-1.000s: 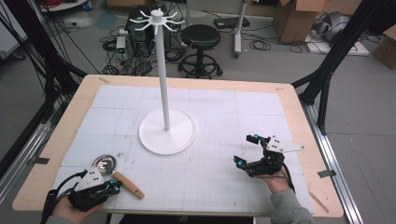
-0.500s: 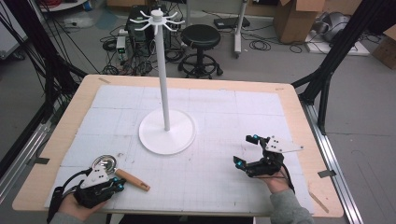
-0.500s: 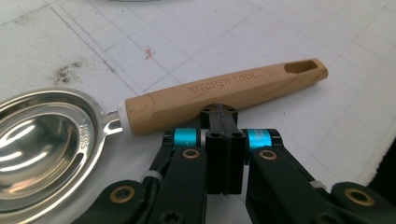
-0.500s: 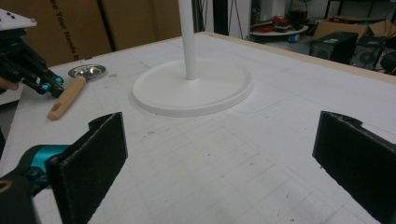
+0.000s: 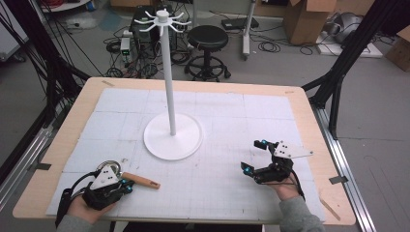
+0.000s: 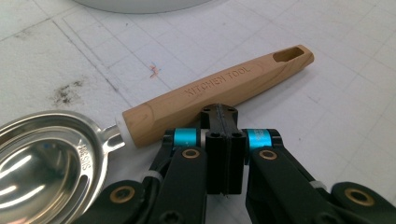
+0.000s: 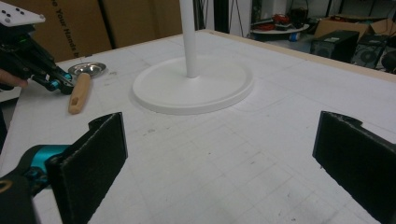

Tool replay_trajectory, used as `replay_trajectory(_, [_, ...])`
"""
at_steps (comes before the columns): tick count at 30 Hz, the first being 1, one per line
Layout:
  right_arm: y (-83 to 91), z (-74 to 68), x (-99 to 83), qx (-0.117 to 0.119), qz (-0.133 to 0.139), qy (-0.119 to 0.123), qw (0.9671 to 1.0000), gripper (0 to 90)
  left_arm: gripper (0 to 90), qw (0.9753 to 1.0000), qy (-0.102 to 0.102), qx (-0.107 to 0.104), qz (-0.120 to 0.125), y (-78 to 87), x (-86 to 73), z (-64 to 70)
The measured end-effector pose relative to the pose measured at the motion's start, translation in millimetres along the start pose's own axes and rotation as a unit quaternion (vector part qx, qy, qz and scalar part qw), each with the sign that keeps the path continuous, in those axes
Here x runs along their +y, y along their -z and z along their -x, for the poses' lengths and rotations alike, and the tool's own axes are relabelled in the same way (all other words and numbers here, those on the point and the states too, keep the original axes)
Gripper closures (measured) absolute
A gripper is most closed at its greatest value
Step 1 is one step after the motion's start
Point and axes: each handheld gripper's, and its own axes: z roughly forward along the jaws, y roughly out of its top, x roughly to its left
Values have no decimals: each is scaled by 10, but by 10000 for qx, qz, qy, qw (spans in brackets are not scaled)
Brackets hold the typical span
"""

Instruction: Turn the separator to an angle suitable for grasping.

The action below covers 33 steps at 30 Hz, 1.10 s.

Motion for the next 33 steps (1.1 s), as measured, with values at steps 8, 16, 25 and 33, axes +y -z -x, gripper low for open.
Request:
replay_trajectory(8, [-12, -1, -2, 54, -13, 23, 10000, 22, 896, 9998, 209, -50, 53, -58, 35, -38])
replay_trajectory(16, [-13, 0, -3, 44, -23, 21, 10000, 22, 896, 9995, 282, 10, 108, -140, 92, -54])
replay_trajectory(25, [-13, 0, -3, 47, -33, 24, 10000, 22, 896, 9994, 296, 102, 134, -209, 142, -63])
replay_trajectory(33, [-18, -3, -4, 46, -45, 39, 10000, 22, 896, 9994, 245, 179, 160, -261, 177, -78])
